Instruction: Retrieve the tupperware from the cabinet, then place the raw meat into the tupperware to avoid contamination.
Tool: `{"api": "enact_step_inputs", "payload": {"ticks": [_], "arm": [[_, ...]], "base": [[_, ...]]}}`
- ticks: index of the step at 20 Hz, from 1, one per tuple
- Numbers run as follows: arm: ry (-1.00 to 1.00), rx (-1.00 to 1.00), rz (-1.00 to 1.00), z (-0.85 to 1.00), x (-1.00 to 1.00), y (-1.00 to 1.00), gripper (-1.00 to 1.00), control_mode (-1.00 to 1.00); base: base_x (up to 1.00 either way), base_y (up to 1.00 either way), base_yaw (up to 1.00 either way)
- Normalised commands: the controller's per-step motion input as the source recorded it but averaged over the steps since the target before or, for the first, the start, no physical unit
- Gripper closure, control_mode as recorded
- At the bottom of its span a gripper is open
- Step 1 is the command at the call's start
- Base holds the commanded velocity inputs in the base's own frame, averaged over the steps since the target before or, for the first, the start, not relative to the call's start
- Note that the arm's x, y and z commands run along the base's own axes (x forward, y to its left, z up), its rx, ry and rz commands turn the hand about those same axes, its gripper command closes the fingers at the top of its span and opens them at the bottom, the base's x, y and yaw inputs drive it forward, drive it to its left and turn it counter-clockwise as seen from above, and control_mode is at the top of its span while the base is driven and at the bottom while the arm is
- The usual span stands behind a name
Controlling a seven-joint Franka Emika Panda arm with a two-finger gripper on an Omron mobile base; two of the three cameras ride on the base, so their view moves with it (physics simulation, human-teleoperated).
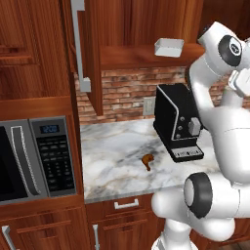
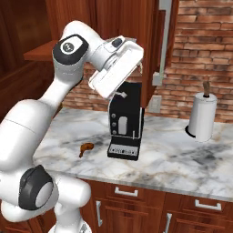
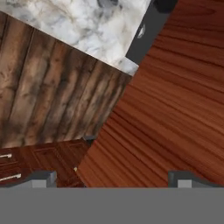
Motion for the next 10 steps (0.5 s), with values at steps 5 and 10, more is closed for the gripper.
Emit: {"api": "enact_step_inputs", "payload": {"ticks": [5,10], "arm": [[-0.18,0.00,0.16,-0.13,-0.11,-0.62,-1.00,-1.00],[-0.05,0.00,0.13,-0.13,0.04,-0.26,-1.00,-1.00]], "base": [[0.00,0.00,0.00],[0.00,0.00,0.00]]}}
